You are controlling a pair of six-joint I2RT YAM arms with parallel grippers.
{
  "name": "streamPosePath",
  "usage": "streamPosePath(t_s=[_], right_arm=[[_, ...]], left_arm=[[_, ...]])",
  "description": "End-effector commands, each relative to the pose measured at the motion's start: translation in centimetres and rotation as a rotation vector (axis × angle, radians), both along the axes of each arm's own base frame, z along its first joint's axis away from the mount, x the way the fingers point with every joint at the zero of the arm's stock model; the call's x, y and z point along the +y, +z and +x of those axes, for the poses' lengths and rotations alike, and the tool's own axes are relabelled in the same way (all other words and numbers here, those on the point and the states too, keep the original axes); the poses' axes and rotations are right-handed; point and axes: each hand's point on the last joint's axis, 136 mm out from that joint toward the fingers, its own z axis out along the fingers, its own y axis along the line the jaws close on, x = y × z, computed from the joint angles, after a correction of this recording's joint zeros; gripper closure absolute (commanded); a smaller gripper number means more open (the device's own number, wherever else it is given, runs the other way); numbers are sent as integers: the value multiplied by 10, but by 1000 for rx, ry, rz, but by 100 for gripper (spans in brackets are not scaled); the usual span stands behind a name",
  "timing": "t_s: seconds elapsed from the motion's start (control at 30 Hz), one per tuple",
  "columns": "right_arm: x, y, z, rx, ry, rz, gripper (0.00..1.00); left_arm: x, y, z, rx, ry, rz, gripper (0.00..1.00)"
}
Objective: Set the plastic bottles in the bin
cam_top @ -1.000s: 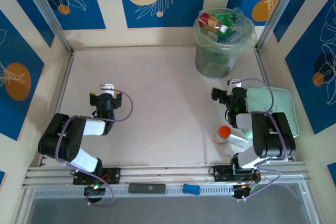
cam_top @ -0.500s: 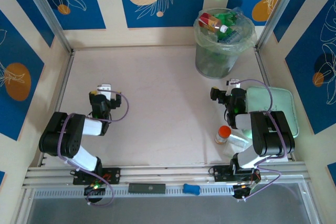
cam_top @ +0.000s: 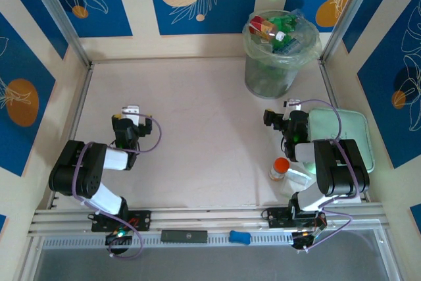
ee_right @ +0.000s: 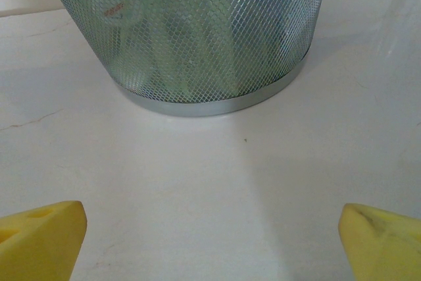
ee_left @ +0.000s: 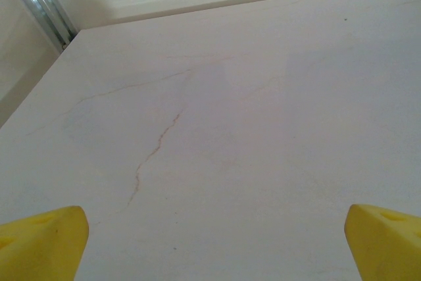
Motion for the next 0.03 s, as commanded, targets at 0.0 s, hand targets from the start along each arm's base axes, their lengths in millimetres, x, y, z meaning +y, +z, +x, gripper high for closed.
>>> streamPosePath(t_s=[0.0], right_arm=[[2,7,3,-36,4,-14,1]], left_arm=[[-5,6,4,-34,-18,-13,0]])
